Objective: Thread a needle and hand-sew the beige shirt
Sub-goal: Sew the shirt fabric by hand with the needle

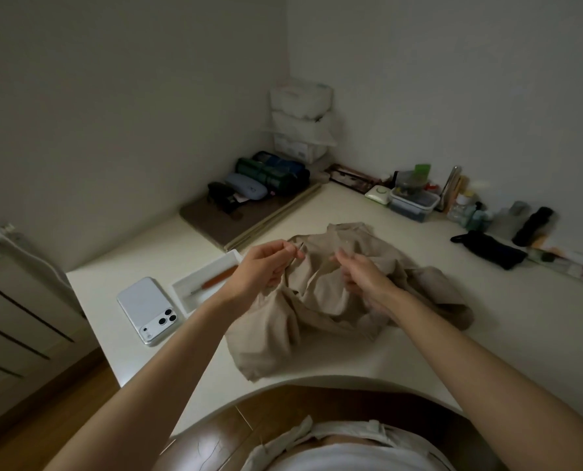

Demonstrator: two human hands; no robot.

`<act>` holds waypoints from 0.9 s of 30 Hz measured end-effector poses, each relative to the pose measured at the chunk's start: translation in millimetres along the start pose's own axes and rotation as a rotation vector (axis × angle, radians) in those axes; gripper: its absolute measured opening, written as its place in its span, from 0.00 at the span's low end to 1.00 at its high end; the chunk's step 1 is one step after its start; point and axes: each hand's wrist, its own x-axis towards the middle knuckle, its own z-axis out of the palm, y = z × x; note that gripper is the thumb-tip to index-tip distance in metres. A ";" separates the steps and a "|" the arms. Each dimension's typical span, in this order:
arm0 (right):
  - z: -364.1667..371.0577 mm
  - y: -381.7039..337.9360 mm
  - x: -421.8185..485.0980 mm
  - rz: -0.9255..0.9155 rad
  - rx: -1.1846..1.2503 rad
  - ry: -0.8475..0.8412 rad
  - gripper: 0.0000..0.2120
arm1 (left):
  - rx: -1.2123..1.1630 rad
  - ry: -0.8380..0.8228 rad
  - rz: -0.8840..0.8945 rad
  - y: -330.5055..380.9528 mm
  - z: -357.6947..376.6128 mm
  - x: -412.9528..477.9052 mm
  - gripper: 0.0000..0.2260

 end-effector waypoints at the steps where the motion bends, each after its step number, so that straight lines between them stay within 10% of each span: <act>1: 4.0 -12.2 -8.8 -0.027 0.083 -0.096 0.14 | 0.013 -0.005 -0.006 -1.0 -0.1 1.7 0.11; 11: 19.7 -42.2 -28.4 -0.039 0.106 -0.441 0.11 | 0.040 -0.016 -0.033 -8.9 -4.4 16.0 0.11; 27: -15.8 -46.9 -2.1 -0.151 0.635 0.137 0.13 | 0.203 -0.002 -0.206 -55.4 -22.6 23.5 0.09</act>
